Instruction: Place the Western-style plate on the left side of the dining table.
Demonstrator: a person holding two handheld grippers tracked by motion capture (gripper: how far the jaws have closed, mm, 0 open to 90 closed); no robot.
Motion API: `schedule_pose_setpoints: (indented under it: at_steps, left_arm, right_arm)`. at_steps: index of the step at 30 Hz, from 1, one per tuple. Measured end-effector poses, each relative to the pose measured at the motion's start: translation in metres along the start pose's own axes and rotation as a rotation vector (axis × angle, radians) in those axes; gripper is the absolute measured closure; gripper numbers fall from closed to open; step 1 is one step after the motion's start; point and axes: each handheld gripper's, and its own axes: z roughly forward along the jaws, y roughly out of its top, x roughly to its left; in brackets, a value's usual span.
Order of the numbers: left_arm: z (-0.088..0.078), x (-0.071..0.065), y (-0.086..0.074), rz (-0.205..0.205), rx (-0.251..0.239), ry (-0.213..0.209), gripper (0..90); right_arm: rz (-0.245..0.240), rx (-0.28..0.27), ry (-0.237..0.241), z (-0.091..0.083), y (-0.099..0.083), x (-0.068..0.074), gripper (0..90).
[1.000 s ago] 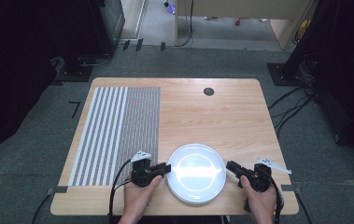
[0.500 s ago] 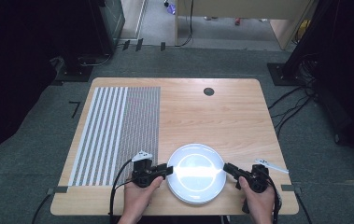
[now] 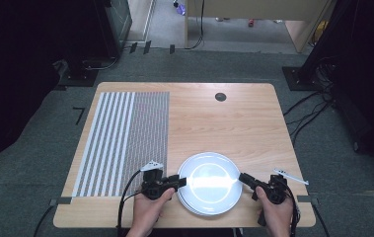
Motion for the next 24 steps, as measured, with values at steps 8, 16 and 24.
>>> schedule_pose_setpoints:
  at_steps: [8, 16, 24]
  left_arm:
    - [0.008, -0.002, -0.002, -0.009, 0.015, -0.038, 55.8]
    - [0.015, -0.006, -0.004, -0.008, 0.009, -0.042, 53.0]
    - [0.02, -0.006, -0.003, 0.003, 0.018, -0.035, 52.4]
  right_arm:
    - [0.033, 0.022, 0.005, -0.001, 0.0, -0.005, 78.6]
    - [0.052, -0.008, -0.006, -0.007, 0.0, -0.011, 85.5]
    - [0.06, -0.024, 0.009, -0.009, 0.0, -0.013, 86.3]
